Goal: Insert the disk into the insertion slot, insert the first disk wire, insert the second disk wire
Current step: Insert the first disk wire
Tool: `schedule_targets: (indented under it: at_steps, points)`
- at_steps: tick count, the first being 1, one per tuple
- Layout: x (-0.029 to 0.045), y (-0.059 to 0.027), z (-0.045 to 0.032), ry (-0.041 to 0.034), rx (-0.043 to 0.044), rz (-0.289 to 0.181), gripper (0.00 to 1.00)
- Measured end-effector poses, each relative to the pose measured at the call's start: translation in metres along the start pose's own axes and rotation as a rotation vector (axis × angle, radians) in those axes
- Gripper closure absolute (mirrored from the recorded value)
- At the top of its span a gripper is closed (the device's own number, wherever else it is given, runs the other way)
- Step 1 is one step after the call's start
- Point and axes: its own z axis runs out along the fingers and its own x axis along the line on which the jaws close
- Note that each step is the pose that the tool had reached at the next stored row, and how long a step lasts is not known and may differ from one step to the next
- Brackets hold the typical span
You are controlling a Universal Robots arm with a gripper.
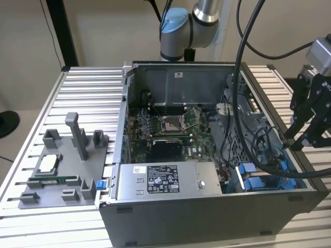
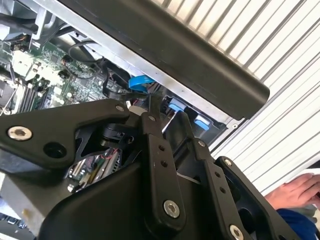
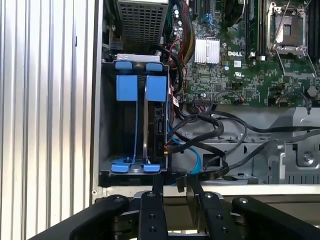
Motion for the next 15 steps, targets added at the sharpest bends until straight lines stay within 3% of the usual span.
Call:
schedule_targets:
  at_steps: [3, 7, 15]
  points:
    - [0.0002, -0.0004, 0.0013, -0.0027, -0.0031, -0.003, 0.00]
    - [0.0002, -0.0017, 0.0017, -0.0223, -0.0157, -0.009, 0.00]
    - [0.0004, -0.0054, 0.0043, -0.0184, -0.0311, -0.063, 0.00]
